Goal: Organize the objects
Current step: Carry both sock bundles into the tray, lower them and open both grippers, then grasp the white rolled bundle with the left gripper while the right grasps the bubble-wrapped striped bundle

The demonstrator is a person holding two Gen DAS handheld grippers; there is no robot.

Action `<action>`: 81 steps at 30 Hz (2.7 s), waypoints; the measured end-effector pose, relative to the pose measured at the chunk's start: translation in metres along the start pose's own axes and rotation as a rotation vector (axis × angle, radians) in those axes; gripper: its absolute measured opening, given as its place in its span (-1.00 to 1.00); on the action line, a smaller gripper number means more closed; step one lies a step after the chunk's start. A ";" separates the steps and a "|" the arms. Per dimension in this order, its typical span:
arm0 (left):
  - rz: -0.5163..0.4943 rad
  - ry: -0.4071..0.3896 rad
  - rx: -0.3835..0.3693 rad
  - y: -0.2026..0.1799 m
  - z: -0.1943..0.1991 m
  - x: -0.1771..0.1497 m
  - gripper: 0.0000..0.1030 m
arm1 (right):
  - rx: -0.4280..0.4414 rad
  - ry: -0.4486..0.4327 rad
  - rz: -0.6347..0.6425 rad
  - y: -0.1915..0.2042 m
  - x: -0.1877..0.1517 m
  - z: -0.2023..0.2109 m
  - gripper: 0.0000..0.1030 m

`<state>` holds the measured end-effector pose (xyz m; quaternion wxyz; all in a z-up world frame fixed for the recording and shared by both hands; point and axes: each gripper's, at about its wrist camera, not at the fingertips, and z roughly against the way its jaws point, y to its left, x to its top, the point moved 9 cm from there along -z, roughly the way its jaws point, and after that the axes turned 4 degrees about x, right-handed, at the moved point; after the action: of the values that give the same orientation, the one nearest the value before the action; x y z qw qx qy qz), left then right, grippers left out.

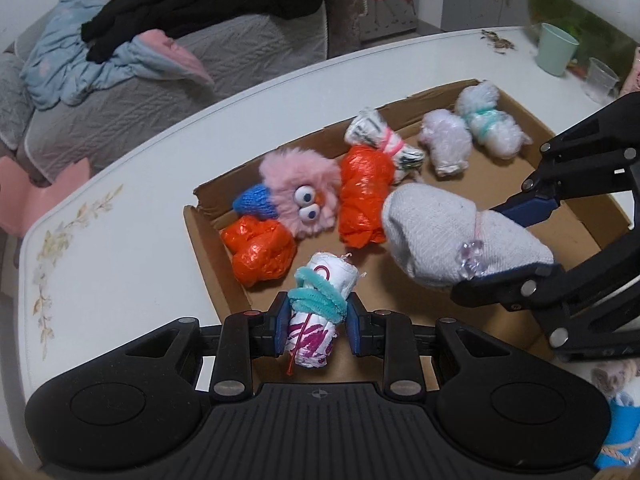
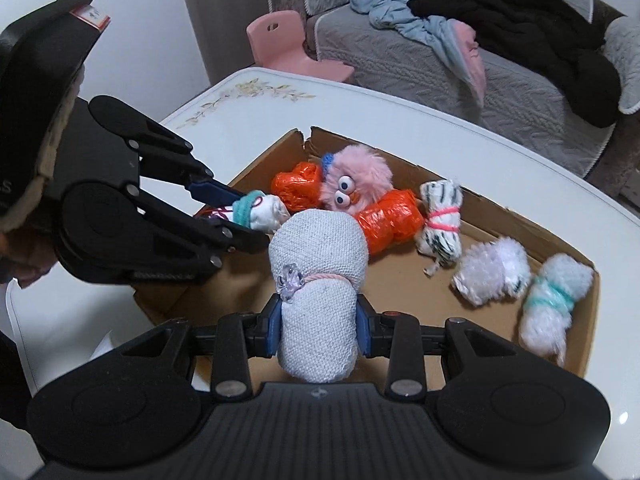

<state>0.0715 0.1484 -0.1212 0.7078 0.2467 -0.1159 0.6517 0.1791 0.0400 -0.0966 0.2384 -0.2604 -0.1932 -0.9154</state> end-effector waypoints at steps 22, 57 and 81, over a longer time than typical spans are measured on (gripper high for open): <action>0.153 0.087 0.018 0.012 -0.020 -0.006 -0.11 | 0.021 0.099 0.091 0.002 0.001 -0.041 -0.36; 0.160 0.070 0.062 0.024 0.058 -0.012 0.85 | 0.047 0.027 0.068 -0.005 0.007 -0.033 -0.15; 0.266 0.096 -0.013 0.006 0.067 -0.015 0.89 | -0.029 0.112 0.121 -0.019 -0.016 0.027 0.56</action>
<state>0.0747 0.1017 -0.0701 0.6216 0.1930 -0.1179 0.7500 0.1913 0.0731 -0.0886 0.2998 -0.2233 -0.1501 -0.9153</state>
